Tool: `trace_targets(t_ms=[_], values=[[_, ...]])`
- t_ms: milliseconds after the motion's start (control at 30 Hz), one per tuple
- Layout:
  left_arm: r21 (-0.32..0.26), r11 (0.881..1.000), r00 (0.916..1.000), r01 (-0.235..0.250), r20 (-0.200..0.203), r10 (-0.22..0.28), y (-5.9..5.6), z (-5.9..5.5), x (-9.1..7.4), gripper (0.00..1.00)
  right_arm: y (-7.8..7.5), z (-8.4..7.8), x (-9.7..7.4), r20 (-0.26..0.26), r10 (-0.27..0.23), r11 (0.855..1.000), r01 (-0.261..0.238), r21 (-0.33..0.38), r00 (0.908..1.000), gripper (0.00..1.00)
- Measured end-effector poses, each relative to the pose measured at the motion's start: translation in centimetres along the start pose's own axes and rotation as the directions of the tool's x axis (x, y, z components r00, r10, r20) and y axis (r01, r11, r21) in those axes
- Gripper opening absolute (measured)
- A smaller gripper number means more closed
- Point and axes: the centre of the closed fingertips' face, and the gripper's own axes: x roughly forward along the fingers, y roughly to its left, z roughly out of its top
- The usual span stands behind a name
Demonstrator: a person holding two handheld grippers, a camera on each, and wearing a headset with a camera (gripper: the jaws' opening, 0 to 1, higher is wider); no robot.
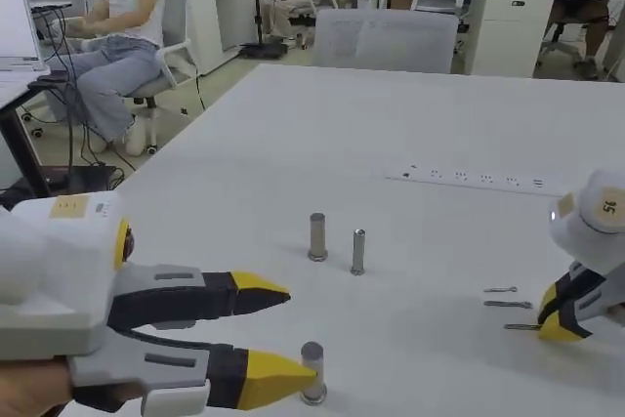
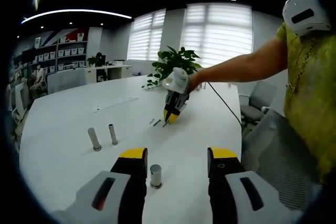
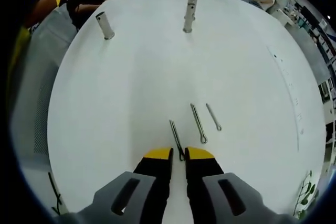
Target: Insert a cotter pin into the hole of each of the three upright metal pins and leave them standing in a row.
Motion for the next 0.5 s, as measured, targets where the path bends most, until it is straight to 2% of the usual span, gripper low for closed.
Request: trace_targets(t_ms=[500], values=[[0.001, 1.000, 1.0000, -0.001, 0.004, 0.001, 0.07, -0.06, -0.51, 0.43, 0.10, 0.15, 0.18, -0.097, 0.049, 0.998, -0.053, -0.042, 0.9941, 0.09]])
